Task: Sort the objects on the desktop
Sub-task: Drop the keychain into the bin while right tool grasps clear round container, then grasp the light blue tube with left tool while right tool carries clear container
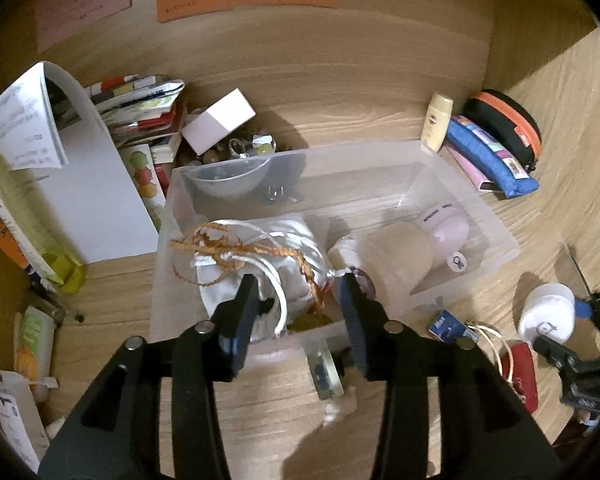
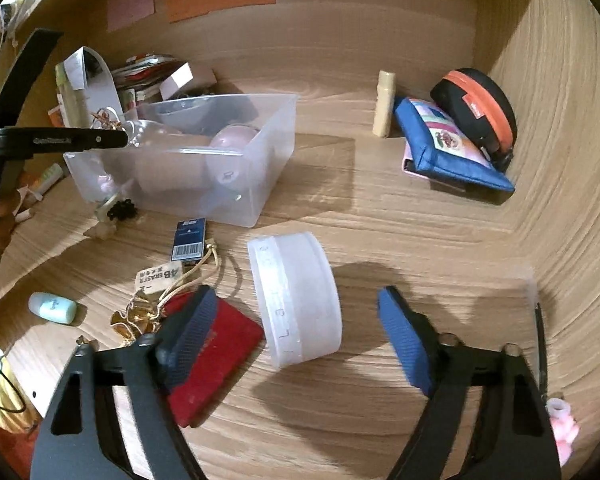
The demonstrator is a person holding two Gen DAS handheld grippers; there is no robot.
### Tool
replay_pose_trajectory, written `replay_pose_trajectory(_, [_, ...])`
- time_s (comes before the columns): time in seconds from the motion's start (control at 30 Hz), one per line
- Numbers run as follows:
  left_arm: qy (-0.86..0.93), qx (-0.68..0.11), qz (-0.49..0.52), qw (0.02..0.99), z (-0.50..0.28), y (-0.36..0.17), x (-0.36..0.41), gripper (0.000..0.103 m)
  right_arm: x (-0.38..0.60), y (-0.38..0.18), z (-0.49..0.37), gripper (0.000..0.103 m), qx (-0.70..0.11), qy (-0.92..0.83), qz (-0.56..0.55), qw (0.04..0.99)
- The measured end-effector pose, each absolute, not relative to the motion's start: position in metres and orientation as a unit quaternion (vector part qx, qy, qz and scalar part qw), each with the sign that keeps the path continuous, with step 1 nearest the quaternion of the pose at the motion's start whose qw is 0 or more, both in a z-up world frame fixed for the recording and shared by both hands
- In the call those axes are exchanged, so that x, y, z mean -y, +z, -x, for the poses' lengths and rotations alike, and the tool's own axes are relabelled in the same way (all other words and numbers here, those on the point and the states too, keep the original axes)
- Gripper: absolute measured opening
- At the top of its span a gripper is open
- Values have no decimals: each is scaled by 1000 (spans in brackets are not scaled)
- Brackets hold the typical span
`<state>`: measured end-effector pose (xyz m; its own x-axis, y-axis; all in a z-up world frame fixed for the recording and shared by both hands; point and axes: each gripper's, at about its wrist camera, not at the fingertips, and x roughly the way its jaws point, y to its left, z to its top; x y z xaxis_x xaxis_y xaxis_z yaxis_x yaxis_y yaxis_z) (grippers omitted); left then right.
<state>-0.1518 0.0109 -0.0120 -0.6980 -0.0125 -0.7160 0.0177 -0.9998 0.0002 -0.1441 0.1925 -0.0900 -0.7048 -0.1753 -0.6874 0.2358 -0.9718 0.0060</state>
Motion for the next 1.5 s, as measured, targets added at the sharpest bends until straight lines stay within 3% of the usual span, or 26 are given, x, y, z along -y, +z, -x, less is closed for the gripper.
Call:
replay_pose_trajectory(0.03, [-923, -2, -385, 8, 148, -11, -11, 48, -192, -92, 145, 44, -38, -920, -372, 118])
replay_pose_trajectory(0.1, [-925, -1, -380, 8, 141, -8, -12, 49, -193, -95, 147, 29, -26, -917, -376, 127])
replay_pose_trajectory(0.13, [-926, -1, -378, 6, 137, -7, -13, 49, -194, -95, 147, 27, -21, -918, -376, 128])
replay_pose_trajectory(0.3, [-927, 3, -376, -4, 118, -8, -19, 50, -197, -86, 137, 27, -4, -926, -353, 133])
replay_pose_trajectory(0.43, [-925, 5, -379, -20, 98, -14, -24, 56, -195, -79, 128, 27, 1, -930, -344, 131])
replay_pose_trajectory(0.93, [-901, 43, -427, -67, 34, -67, -49, 58, -189, -79, 80, 27, -3, -936, -335, 106])
replay_pose_trajectory(1.27, [-895, 12, -433, -105, 20, -63, -52, 58, -203, -81, 64, 27, 31, -937, -335, 98])
replay_pose_trajectory(1.5, [-890, 44, -445, -91, 20, -79, -70, 60, -209, -92, 65, 29, 41, -930, -351, 101])
